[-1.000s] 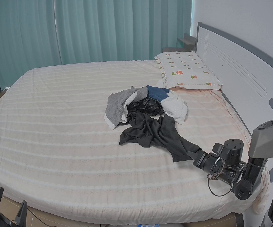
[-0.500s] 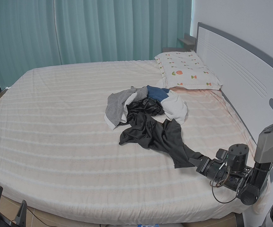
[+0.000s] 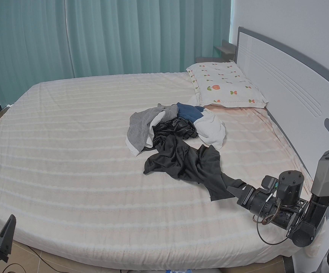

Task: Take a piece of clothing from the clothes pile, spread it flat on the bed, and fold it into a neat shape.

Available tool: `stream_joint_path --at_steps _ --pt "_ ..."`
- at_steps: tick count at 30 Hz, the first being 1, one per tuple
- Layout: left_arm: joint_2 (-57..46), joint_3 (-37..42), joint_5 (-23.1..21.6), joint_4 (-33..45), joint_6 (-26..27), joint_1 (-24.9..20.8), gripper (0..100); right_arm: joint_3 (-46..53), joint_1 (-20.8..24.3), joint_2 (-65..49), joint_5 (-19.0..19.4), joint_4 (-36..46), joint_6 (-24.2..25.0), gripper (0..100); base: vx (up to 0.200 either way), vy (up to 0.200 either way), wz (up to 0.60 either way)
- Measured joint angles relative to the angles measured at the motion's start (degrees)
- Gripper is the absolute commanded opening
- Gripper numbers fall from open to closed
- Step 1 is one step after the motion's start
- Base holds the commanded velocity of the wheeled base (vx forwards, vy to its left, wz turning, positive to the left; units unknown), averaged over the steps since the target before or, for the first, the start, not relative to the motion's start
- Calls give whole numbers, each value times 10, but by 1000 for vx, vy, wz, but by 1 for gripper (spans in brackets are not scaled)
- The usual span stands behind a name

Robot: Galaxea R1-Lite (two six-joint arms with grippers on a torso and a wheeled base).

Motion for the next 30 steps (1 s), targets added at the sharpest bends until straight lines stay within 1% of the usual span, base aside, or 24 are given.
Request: stream_joint_path --at_steps 6,9,12,17,23,28,30 --pt "150 -11 -19 -38 26 -9 100 2 7 -19 -1 0 0 0 0 0 0" --pt "233 -15 -15 -75 36 -24 100 3 9 -29 -2 0 -2 0 0 0 0" --pt "321 -20 -2 -119 36 -51 100 4 12 -39 -2 0 -2 0 0 0 0" --pt "462 -31 24 -206 19 -113 100 7 19 -56 -4 0 -4 0 0 0 0" --pt "639 -49 57 -325 -9 -211 100 12 33 -79 -6 0 -6 0 0 0 0" --pt "760 -81 74 -398 -27 -300 100 12 50 -100 -8 0 -14 0 0 0 0" --pt "795 -99 77 -410 -31 -323 100 5 55 -108 -8 0 -23 0 0 0 0"
